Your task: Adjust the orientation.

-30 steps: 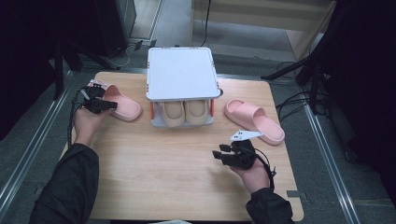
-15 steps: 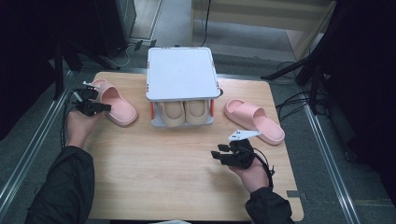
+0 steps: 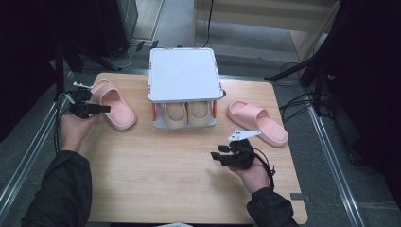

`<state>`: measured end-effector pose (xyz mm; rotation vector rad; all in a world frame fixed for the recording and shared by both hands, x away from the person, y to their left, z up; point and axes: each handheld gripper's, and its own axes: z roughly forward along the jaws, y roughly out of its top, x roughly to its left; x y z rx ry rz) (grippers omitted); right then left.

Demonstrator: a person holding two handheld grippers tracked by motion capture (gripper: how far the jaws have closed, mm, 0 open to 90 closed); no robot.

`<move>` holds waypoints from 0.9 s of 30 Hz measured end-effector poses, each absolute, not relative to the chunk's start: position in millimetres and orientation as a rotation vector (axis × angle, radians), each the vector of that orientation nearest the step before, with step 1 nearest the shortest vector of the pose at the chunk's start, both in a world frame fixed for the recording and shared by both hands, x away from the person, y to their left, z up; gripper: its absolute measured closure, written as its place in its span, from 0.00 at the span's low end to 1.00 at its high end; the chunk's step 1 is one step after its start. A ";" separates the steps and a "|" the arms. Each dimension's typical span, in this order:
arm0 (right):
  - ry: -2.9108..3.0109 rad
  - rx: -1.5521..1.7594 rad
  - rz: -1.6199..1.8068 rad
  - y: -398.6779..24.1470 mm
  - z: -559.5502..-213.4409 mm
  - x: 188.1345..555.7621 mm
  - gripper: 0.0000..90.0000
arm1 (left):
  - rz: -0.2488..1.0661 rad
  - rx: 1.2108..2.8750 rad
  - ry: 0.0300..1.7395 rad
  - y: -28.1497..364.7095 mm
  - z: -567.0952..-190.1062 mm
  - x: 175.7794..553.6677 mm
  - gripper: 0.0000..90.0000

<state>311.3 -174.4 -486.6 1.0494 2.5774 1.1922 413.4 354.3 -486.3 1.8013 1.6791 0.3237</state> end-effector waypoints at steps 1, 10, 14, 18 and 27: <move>2.578 1.048 1.192 -174.3 -486.4 311.5 0.63 | 0.329 1.791 1.685 356.2 -485.0 411.8 0.67; 2.579 1.043 1.190 -174.5 -487.4 312.6 0.62 | 0.371 1.743 1.785 375.1 -496.3 417.0 0.50; 2.572 1.062 1.189 -177.1 -488.5 312.7 0.62 | 0.367 1.727 1.808 379.9 -502.5 424.3 0.48; 2.565 1.083 1.178 -180.0 -489.2 310.5 0.62 | 0.350 1.690 1.816 381.8 -507.1 431.3 0.47; 2.547 1.118 1.164 -186.5 -490.7 305.7 0.61 | 0.363 1.710 1.793 380.4 -506.5 438.4 0.70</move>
